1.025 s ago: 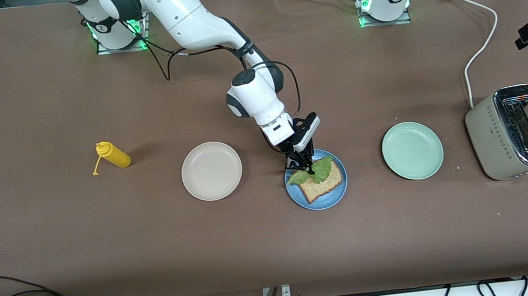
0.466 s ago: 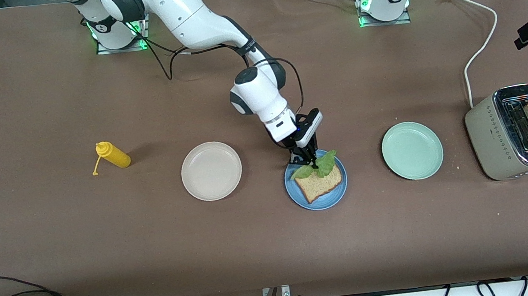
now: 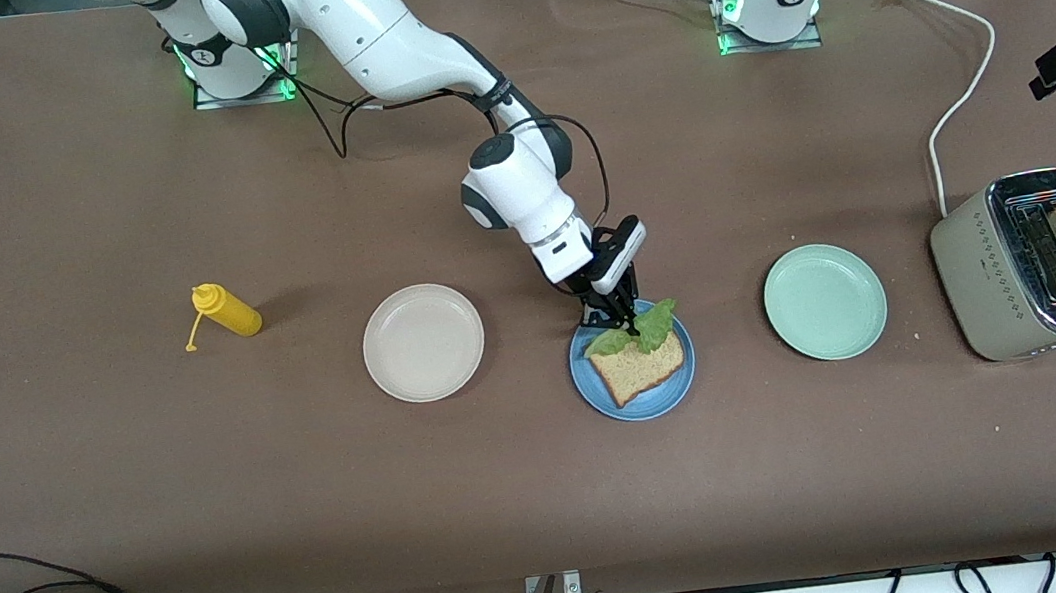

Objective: Make sandwich in blue plate with both arms
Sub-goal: 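Lower the lettuce onto the bread and open the right gripper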

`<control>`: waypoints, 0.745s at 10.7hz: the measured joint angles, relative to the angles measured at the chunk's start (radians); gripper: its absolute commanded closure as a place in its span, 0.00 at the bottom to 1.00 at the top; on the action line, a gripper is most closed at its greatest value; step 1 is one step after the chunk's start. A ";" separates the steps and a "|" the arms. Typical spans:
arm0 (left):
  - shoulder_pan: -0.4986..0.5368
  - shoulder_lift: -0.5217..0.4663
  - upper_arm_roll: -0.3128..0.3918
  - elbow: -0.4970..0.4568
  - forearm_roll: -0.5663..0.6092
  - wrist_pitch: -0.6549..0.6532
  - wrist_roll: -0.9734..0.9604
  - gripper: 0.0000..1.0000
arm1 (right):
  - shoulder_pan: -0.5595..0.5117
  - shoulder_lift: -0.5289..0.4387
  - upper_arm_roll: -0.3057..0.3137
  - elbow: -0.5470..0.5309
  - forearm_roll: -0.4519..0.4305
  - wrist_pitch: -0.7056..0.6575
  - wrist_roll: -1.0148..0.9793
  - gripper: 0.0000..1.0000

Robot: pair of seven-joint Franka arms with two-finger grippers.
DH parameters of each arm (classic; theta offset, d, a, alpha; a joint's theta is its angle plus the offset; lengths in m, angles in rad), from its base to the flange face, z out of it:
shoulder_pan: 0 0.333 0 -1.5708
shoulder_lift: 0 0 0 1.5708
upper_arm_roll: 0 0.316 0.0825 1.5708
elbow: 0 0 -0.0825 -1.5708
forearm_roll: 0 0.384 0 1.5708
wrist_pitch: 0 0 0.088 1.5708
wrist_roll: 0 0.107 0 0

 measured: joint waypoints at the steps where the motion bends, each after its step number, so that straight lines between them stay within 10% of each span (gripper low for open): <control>1: 0.000 0.000 0.000 0.000 0.000 0.000 0.000 0.00 | -0.006 0.000 0.000 0.000 -0.002 0.004 -0.002 0.55; 2: 0.002 0.000 0.002 0.000 0.000 0.000 0.000 0.00 | -0.008 0.000 0.000 0.000 -0.002 0.005 -0.002 0.21; 8: 0.005 0.003 0.007 0.000 0.000 0.000 0.000 0.00 | -0.008 0.002 0.001 0.000 -0.002 0.035 -0.001 0.00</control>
